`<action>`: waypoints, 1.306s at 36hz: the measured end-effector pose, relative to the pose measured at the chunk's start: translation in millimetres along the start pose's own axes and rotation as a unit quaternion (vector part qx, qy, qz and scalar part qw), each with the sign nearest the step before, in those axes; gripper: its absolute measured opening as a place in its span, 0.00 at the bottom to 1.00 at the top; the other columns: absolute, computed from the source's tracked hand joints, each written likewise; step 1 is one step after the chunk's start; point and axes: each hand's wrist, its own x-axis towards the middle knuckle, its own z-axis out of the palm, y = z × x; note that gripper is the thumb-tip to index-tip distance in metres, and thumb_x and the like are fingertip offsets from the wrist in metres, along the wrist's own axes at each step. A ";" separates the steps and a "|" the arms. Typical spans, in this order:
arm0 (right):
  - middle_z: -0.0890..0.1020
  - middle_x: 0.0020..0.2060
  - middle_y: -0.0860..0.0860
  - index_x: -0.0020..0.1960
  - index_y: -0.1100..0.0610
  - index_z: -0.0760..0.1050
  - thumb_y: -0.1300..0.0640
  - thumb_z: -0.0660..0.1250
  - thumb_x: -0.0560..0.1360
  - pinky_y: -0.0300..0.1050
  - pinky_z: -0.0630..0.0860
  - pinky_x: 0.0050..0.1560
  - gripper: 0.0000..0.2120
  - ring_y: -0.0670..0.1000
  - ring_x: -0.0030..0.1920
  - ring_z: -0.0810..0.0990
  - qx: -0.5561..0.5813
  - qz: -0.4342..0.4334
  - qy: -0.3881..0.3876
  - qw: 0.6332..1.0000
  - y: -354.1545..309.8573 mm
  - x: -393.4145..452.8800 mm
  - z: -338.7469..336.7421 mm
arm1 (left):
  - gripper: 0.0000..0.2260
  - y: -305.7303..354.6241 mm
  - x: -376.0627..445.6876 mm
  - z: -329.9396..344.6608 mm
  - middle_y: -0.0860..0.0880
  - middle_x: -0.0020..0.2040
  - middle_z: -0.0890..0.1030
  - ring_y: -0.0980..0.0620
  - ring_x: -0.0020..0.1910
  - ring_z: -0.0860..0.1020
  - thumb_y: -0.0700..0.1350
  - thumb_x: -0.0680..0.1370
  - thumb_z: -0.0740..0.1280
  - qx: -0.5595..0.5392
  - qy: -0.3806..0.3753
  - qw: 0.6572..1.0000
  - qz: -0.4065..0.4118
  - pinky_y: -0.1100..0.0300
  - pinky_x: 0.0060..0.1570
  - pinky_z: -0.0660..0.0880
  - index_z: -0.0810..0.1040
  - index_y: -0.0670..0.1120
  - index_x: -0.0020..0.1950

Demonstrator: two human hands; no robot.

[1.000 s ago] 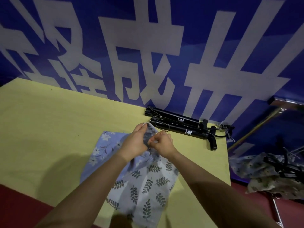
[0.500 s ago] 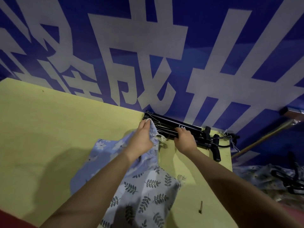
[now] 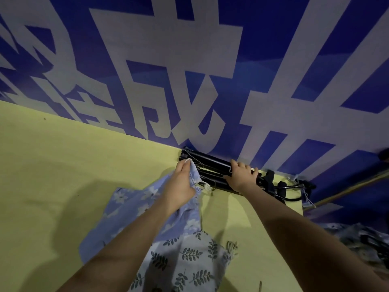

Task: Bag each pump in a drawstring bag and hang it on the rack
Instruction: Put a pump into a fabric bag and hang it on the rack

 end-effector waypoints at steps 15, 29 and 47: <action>0.73 0.60 0.58 0.65 0.57 0.63 0.62 0.62 0.77 0.55 0.70 0.60 0.17 0.61 0.60 0.74 -0.111 -0.056 0.074 0.990 -11.7 -17.9 -9.9 | 0.32 -8.3 -14.6 -15.0 0.49 0.77 0.52 0.47 0.69 0.67 0.41 0.77 0.64 0.003 0.011 1.000 0.003 0.60 0.60 0.69 0.51 0.43 0.77; 0.78 0.45 0.55 0.61 0.53 0.60 0.53 0.65 0.76 0.47 0.72 0.36 0.18 0.58 0.41 0.78 -0.062 -0.109 0.147 0.981 -21.5 -99.0 -49.9 | 0.34 -2.0 -64.2 -26.5 0.50 0.77 0.49 0.46 0.62 0.72 0.37 0.77 0.63 0.002 0.018 1.000 -0.006 0.62 0.45 0.68 0.48 0.43 0.78; 0.80 0.51 0.51 0.62 0.49 0.65 0.51 0.64 0.72 0.46 0.72 0.37 0.20 0.58 0.48 0.79 -0.026 -0.152 0.139 0.978 5.0 -193.1 -23.7 | 0.46 -26.2 -107.5 -32.8 0.52 0.78 0.37 0.45 0.76 0.55 0.32 0.73 0.68 -0.057 0.014 0.997 -0.048 0.57 0.50 0.75 0.37 0.43 0.77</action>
